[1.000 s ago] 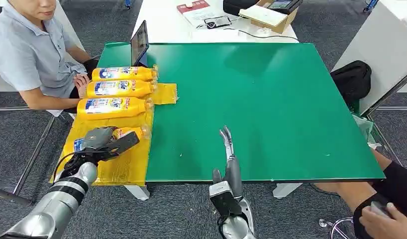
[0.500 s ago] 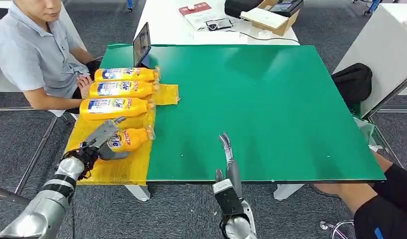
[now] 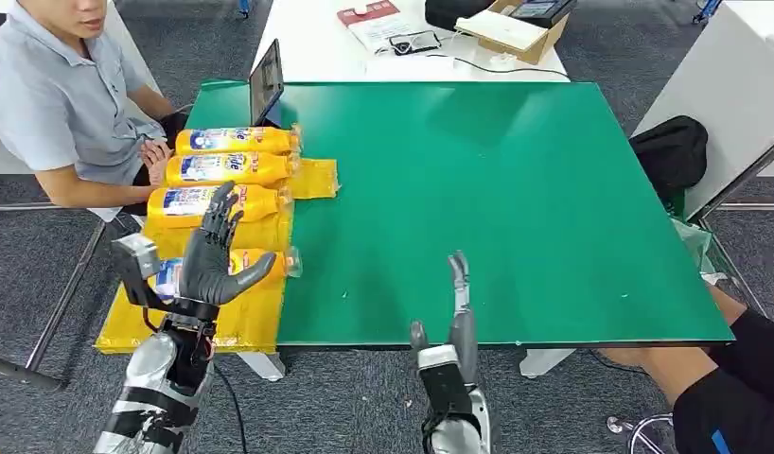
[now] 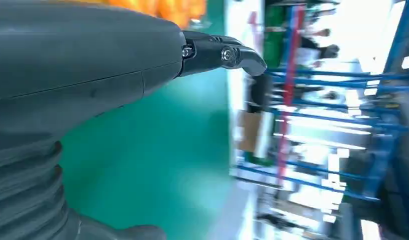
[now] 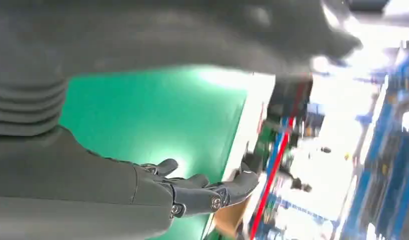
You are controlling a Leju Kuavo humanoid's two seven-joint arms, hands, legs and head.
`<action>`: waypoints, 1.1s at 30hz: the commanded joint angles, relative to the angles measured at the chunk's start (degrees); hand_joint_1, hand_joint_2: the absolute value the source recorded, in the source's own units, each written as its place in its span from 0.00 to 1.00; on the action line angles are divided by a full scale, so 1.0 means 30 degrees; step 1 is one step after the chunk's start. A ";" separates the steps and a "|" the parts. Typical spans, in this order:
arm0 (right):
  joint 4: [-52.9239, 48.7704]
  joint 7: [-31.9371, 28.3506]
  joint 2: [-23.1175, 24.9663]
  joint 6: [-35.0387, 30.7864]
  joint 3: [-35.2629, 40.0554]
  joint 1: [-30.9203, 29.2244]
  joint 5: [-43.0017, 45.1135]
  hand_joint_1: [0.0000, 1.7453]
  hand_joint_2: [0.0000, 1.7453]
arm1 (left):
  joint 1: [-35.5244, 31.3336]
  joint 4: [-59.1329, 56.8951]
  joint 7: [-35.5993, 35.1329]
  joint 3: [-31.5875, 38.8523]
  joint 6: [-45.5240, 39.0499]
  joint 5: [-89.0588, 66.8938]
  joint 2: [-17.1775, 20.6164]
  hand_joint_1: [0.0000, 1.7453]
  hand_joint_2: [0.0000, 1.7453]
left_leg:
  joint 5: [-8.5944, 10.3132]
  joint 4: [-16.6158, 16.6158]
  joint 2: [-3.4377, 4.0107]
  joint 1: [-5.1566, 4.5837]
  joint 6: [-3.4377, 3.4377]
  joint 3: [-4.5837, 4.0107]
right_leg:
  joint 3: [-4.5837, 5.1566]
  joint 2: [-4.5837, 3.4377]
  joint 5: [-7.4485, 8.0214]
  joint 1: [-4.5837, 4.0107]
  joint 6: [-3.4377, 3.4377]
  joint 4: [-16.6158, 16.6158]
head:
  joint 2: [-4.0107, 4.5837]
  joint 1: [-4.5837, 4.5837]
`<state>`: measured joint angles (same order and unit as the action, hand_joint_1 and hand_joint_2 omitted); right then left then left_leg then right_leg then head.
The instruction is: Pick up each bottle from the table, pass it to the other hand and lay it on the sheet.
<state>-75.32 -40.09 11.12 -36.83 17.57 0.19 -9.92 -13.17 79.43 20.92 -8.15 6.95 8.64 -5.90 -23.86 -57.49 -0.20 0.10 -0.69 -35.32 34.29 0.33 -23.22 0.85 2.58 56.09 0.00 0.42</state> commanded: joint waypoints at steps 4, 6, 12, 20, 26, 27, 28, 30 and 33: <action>-0.2313 0.0029 0.0347 0.0946 -0.1528 0.0932 0.2552 0.00 1.00 | 0.5088 0.6971 0.1859 -0.1182 -0.2804 0.2149 -0.2733 0.00 1.00 | -0.0067 -0.0021 0.0012 0.0014 0.0003 0.0031 | -0.0032 -0.0009 -0.0041 -0.0012 -0.0024 0.0008 | 0.0000 0.0000; -0.1362 0.0029 0.0830 0.1889 -0.2129 0.0950 0.3171 0.00 0.00 | 0.5942 0.7227 0.2160 -0.1276 -0.3507 0.1936 -0.2500 0.00 1.00 | -0.0084 -0.0005 -0.0001 0.0012 -0.0003 0.0077 | -0.0091 0.0001 -0.0065 -0.0008 -0.0023 -0.0023 | 0.0000 -0.0015; -0.0831 0.0029 0.1190 0.0188 -0.2154 0.0875 0.1455 0.00 0.00 | 0.6784 0.6899 0.2856 -0.1141 -0.4327 0.1144 -0.2314 0.00 1.00 | -0.0107 0.0009 0.0021 0.0018 0.0006 0.0100 | -0.0091 -0.0027 -0.0062 -0.0011 -0.0051 -0.0019 | 0.0000 0.0000; -0.0490 0.2267 0.0163 0.2684 -0.1305 0.0988 0.1176 0.00 1.00 | 0.7218 0.4529 0.2957 -0.2123 -0.6708 -0.4872 -0.1782 0.00 1.00 | -0.0059 0.0047 -0.0004 -0.0002 -0.0014 0.0073 | -0.0071 0.0002 -0.0036 0.0008 -0.0017 -0.0046 | 0.0000 0.0000; -0.0205 0.1732 0.0439 0.3648 -0.2324 0.1329 0.0524 0.00 1.00 | 0.6927 0.4314 0.2876 -0.2234 -0.6348 -0.4946 -0.1952 0.00 1.00 | -0.0075 0.0038 -0.0032 0.0012 -0.0006 0.0094 | -0.0109 0.0031 -0.0056 -0.0005 -0.0032 -0.0055 | 0.0000 0.0000; -0.0205 0.1732 0.0439 0.3648 -0.2324 0.1329 0.0524 0.00 1.00 | 0.6927 0.4314 0.2876 -0.2234 -0.6348 -0.4946 -0.1952 0.00 1.00 | -0.0059 0.0039 -0.0022 0.0001 -0.0012 0.0059 | -0.0067 0.0022 -0.0039 0.0008 -0.0021 -0.0047 | 0.0000 -0.0007; -0.0205 0.1732 0.0439 0.3648 -0.2324 0.1329 0.0524 0.00 1.00 | 0.6927 0.4314 0.2876 -0.2234 -0.6348 -0.4946 -0.1952 0.00 1.00 | -0.0080 0.0033 -0.0018 0.0009 -0.0006 0.0094 | -0.0106 0.0017 -0.0056 -0.0001 -0.0032 -0.0048 | 0.0000 0.0000; -0.0205 0.1732 0.0439 0.3648 -0.2324 0.1329 0.0524 0.00 1.00 | 0.6927 0.4314 0.2876 -0.2234 -0.6348 -0.4946 -0.1952 0.00 1.00 | -0.0060 0.0030 -0.0006 -0.0003 -0.0015 0.0038 | -0.0036 0.0002 -0.0031 0.0011 -0.0019 -0.0034 | 0.0000 0.0000; -0.0205 0.1732 0.0439 0.3648 -0.2324 0.1329 0.0524 0.00 1.00 | 0.6927 0.4314 0.2876 -0.2234 -0.6348 -0.4946 -0.1952 0.00 1.00 | -0.0067 0.0031 -0.0017 0.0004 -0.0009 0.0059 | -0.0059 0.0014 -0.0041 0.0002 -0.0026 -0.0037 | 0.0000 0.0000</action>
<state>-78.93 -34.84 13.29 -26.14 12.33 4.69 -8.42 8.86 96.26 29.86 -14.03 -12.33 -6.40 -12.85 -24.02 -57.48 -0.18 0.09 -0.76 -35.37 34.36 0.31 -23.28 0.88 2.59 56.05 0.00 0.42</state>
